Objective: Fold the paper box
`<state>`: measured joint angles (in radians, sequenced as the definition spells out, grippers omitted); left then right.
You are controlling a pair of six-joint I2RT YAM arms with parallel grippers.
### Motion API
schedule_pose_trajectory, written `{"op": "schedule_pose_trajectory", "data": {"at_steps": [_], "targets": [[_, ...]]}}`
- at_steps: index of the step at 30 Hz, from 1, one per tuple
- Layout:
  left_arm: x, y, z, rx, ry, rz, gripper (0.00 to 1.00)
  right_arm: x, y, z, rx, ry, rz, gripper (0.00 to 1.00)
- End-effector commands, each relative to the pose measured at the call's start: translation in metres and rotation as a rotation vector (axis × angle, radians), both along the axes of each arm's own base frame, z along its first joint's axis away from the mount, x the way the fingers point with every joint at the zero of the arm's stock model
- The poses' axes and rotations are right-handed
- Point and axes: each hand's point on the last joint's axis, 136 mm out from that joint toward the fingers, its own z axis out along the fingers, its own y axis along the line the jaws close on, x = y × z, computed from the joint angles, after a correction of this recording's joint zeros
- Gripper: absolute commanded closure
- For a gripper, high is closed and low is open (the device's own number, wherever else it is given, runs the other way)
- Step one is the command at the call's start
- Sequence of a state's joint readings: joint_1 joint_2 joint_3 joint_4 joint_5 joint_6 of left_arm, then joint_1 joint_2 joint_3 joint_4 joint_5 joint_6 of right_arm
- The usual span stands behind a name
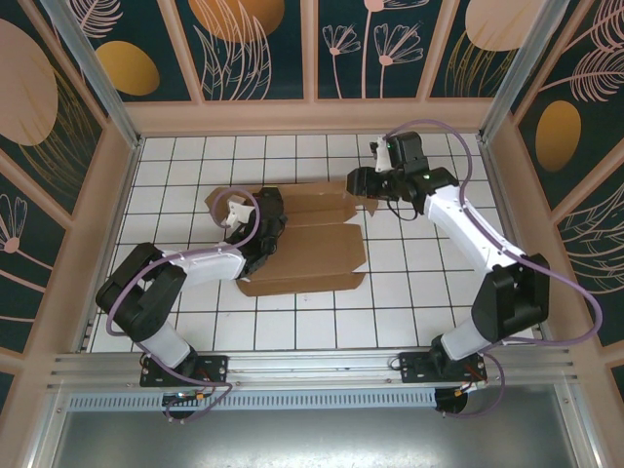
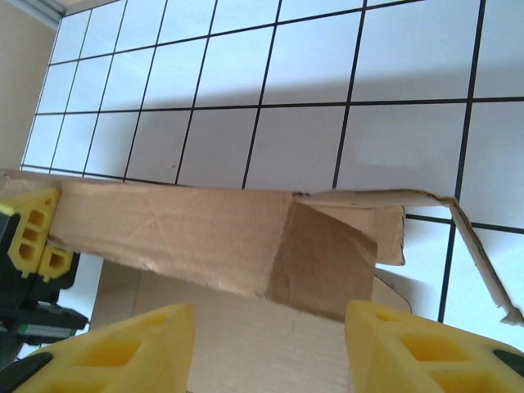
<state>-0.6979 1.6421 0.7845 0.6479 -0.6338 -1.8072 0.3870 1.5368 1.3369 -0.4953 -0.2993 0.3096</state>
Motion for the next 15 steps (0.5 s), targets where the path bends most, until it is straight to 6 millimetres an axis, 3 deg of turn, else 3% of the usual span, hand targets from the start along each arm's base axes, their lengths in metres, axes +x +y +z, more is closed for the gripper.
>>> {"op": "schedule_pose_trajectory", "data": {"at_steps": [1,10,15], "targets": [[-0.001,-0.007,-0.012,0.003,0.001,-0.033,0.89,0.006,0.002,-0.005,0.015,0.059,-0.049,0.47],[-0.006,-0.003,-0.021,-0.001,0.004,-0.035,0.94,0.003,0.013,-0.01,0.043,0.086,-0.056,0.46],[-0.008,-0.002,-0.027,-0.013,0.007,-0.036,0.91,0.002,0.022,-0.028,-0.002,0.108,-0.049,0.46]]}}
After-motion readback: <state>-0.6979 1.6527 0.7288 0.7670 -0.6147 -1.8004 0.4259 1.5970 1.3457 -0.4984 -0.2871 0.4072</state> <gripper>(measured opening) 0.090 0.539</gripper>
